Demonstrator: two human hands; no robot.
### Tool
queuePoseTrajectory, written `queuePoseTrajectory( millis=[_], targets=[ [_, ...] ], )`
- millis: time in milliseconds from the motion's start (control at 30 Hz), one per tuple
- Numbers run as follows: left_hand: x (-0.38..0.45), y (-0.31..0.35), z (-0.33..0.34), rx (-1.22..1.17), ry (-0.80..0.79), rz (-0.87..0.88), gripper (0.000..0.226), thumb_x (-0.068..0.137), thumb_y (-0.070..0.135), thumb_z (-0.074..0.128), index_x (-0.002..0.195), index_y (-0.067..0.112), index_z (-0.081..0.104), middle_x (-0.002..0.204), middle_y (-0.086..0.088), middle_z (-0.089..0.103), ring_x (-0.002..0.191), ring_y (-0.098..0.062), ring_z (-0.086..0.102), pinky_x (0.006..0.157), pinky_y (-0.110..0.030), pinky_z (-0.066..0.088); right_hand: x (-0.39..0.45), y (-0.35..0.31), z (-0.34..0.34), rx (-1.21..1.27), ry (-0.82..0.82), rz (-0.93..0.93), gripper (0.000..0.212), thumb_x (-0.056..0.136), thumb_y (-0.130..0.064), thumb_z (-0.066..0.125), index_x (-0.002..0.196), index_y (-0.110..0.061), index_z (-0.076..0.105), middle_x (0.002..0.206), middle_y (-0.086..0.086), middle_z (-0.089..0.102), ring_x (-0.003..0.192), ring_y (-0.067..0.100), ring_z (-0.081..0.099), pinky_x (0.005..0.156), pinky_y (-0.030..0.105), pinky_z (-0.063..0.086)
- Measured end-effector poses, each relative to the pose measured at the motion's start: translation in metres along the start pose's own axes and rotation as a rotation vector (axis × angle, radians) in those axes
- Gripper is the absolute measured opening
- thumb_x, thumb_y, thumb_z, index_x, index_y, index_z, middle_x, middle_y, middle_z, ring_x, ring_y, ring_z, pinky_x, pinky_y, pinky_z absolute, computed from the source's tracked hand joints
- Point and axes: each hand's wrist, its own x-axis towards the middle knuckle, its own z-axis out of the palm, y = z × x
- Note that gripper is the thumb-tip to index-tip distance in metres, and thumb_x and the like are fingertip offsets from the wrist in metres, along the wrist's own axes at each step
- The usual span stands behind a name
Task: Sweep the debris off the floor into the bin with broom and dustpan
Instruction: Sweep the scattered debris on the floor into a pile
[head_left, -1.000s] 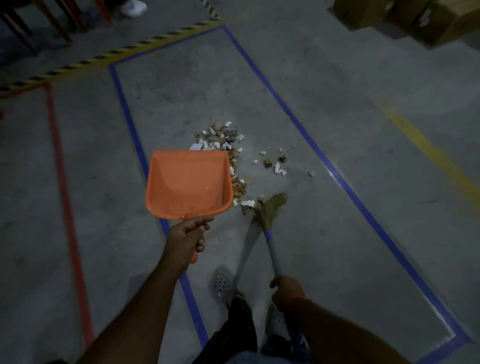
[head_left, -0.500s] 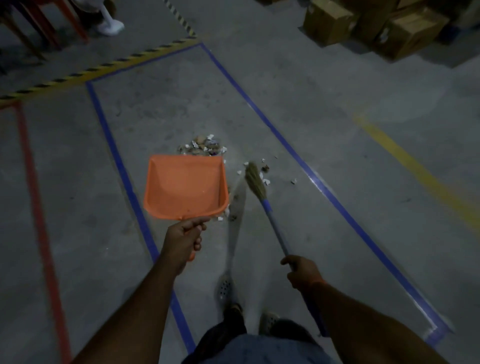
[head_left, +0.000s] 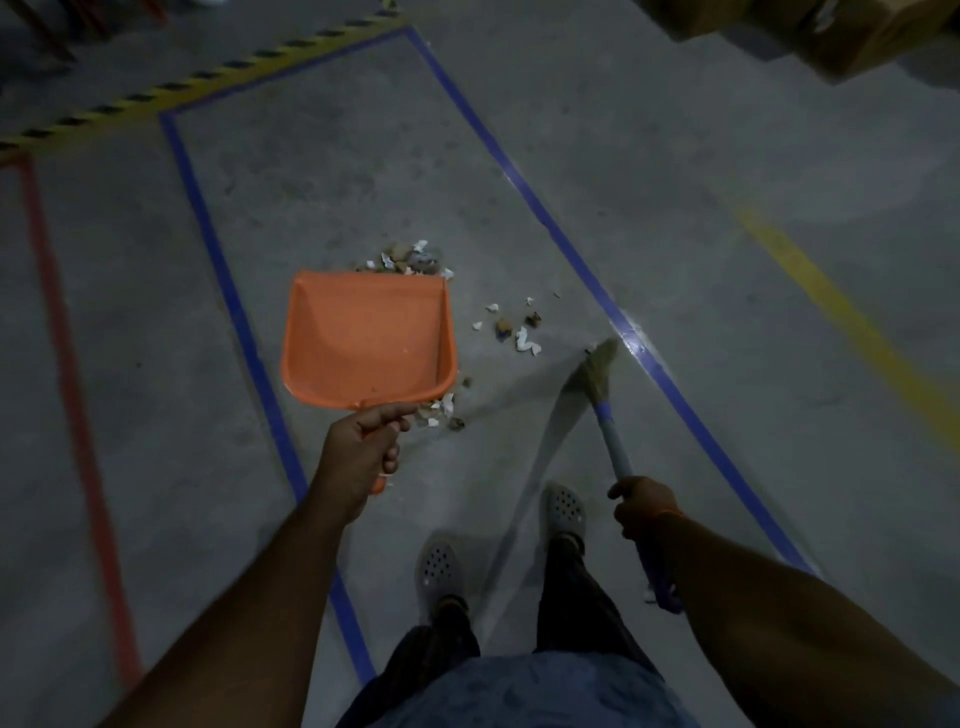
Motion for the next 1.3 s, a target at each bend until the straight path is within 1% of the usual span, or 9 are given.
queuePoseTrajectory(
  millis=[100,267,533,633,767,900,1067,1200,1300],
  targets=[
    [0.002,0.009,0.022,0.0,0.059,-0.009,0.034,0.099,-0.007,0.047,0.108,0.012,0.074,0.085,-0.002,0.06,0.052,-0.009,0.041,0.043,-0.021,0.036,0.023,-0.021,-0.01,-0.039,-0.081,-0.097,0.03,0.082,-0.004,0.066,0.108,-0.017,0.071,0.111,0.009,0.062,0.09,0.025,0.067,0.078,0.035,0.06],
    [0.011,0.029,0.065,0.026,0.141,-0.017,0.029,0.101,-0.004,0.046,0.114,0.007,0.07,0.085,-0.002,0.056,0.048,-0.007,0.04,0.039,-0.016,0.03,0.053,-0.039,-0.044,-0.11,-0.139,-0.268,0.031,0.081,-0.003,0.065,0.105,-0.021,0.072,0.115,0.009,0.063,0.083,0.021,0.064,0.079,0.033,0.06],
    [0.039,0.054,0.124,0.033,0.151,-0.023,0.029,0.101,0.003,0.05,0.103,0.02,0.073,0.058,0.007,0.052,0.044,-0.009,0.037,0.042,-0.014,0.021,0.086,0.01,-0.13,-0.193,-0.069,-0.345,0.037,0.084,-0.005,0.061,0.109,-0.03,0.069,0.122,0.005,0.059,0.105,0.021,0.062,0.094,0.03,0.052],
    [0.049,0.058,0.129,0.001,0.14,0.023,0.034,0.1,0.001,0.051,0.103,0.022,0.077,0.073,0.001,0.061,0.049,-0.01,0.041,0.049,-0.021,0.027,0.098,0.015,-0.15,-0.182,-0.015,-0.309,0.036,0.082,-0.005,0.063,0.103,-0.034,0.068,0.121,0.005,0.059,0.105,0.022,0.062,0.093,0.029,0.051],
    [0.063,0.059,0.122,-0.015,0.16,0.023,0.036,0.099,0.0,0.051,0.105,0.023,0.078,0.082,-0.009,0.058,0.051,-0.011,0.041,0.052,-0.025,0.028,0.117,0.0,-0.168,-0.19,0.045,-0.252,0.032,0.082,-0.005,0.064,0.104,-0.028,0.068,0.12,0.006,0.059,0.106,0.023,0.061,0.095,0.032,0.052],
    [0.073,0.061,0.112,0.004,0.176,-0.008,0.033,0.1,0.002,0.051,0.108,0.022,0.076,0.083,-0.007,0.058,0.051,-0.01,0.041,0.058,-0.029,0.023,0.134,-0.027,-0.174,-0.18,0.008,-0.182,0.027,0.083,-0.006,0.067,0.107,-0.017,0.071,0.111,0.007,0.062,0.096,0.022,0.065,0.088,0.037,0.057],
    [0.081,0.063,0.102,-0.023,0.194,0.005,0.034,0.1,0.002,0.051,0.108,0.024,0.077,0.085,0.001,0.064,0.052,-0.01,0.043,0.058,-0.03,0.024,0.135,-0.063,-0.161,-0.249,-0.091,-0.235,0.024,0.087,-0.006,0.064,0.109,-0.012,0.07,0.103,0.006,0.059,0.089,0.021,0.066,0.075,0.031,0.061],
    [0.087,0.064,0.093,-0.019,0.2,0.026,0.035,0.1,0.002,0.05,0.109,0.024,0.077,0.088,-0.001,0.064,0.053,-0.01,0.043,0.058,-0.031,0.024,0.135,-0.083,-0.144,-0.22,-0.155,-0.329,0.028,0.085,-0.003,0.065,0.108,-0.019,0.07,0.106,0.003,0.054,0.084,0.017,0.063,0.064,0.025,0.06],
    [0.09,0.064,0.086,-0.04,0.22,0.043,0.035,0.1,0.004,0.051,0.108,0.025,0.077,0.091,-0.004,0.061,0.053,-0.01,0.043,0.059,-0.031,0.024,0.138,-0.087,-0.14,-0.233,-0.176,-0.397,0.031,0.084,-0.006,0.066,0.105,-0.029,0.069,0.112,0.002,0.053,0.078,0.01,0.059,0.05,0.013,0.048]
  ],
)
